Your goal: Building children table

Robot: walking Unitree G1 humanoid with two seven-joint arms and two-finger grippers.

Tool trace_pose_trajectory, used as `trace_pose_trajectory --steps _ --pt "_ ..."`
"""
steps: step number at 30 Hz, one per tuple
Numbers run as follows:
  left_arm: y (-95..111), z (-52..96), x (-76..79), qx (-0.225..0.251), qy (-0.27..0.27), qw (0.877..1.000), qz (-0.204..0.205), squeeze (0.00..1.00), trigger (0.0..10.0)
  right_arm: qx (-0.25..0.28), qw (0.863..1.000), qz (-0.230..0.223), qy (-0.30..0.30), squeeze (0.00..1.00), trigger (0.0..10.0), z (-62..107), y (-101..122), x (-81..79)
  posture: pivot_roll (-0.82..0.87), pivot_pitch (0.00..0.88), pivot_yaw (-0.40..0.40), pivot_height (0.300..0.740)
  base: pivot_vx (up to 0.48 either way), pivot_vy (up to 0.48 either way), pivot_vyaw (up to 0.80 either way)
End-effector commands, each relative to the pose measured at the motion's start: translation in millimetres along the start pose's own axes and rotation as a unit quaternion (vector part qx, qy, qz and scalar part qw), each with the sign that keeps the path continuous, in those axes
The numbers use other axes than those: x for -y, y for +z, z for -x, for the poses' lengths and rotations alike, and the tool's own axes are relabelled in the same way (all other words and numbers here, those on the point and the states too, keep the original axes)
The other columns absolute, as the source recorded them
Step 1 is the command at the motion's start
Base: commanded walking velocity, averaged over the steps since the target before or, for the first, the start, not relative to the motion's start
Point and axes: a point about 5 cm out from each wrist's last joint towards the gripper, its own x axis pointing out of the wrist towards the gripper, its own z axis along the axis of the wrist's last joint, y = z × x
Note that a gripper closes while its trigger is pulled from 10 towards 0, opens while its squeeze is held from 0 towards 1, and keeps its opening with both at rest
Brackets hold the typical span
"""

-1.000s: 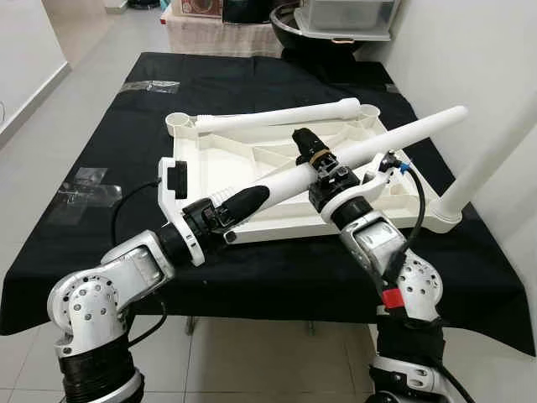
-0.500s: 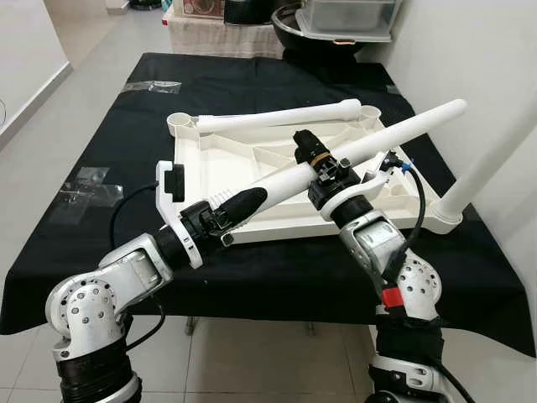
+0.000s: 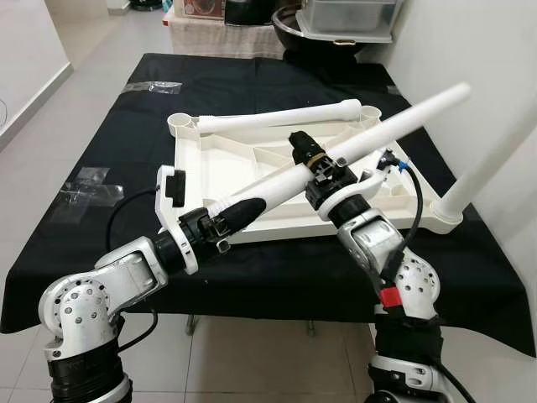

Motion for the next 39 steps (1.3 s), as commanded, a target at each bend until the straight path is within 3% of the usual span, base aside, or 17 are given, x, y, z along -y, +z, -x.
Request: trace_pose_trajectory --steps 1,2,3,21,22,34,39 --pt "-11 -4.4 1.9 -0.03 -0.005 1.0 0.002 1.0 10.0 -0.007 1.0 -0.002 0.026 0.0 0.0 -7.0 -7 -13.9 0.08 0.085 -0.099 0.74 0.0 0.0 0.0" --pt "-11 -4.4 1.9 -0.03 -0.005 1.0 0.002 1.0 10.0 -0.007 1.0 -0.002 0.026 0.0 0.0 -7.0 -7 -13.9 0.08 0.085 -0.099 0.74 0.0 0.0 0.0" --pt "-11 -4.5 2.2 -0.03 -0.005 1.0 -0.001 0.0 10.0 -0.009 1.0 0.001 0.027 0.0 10.0 -6.7 -8 -14.3 0.08 0.079 -0.1 0.74 0.0 0.0 0.0" --pt "-16 0.3 -0.9 -0.043 0.008 0.999 -0.007 0.0 10.0 -0.027 0.999 0.018 0.031 0.0 10.0 -4.9 -13 -17.3 0.08 0.065 -0.108 0.74 0.0 0.0 0.0" --pt "-17 1.4 -2.4 -0.044 0.015 0.999 -0.007 0.0 10.0 -0.025 0.999 0.018 0.034 0.0 0.0 -5.1 -13 -18.5 0.07 0.062 -0.109 0.74 0.0 0.0 0.0" --pt "-26 10.5 -10.5 -0.052 0.051 0.997 -0.012 0.0 10.0 -0.001 0.999 0.018 0.027 0.0 0.0 -8.3 -3 -17.9 0.08 0.066 -0.112 0.74 0.0 0.0 0.0" --pt "-34 21.6 -11.6 -0.051 0.063 0.996 -0.02 0.0 10.0 0.024 0.999 0.029 0.023 0.0 0.0 -10.9 14 -16.6 0.08 0.069 -0.114 0.74 0.0 0.0 0.0"
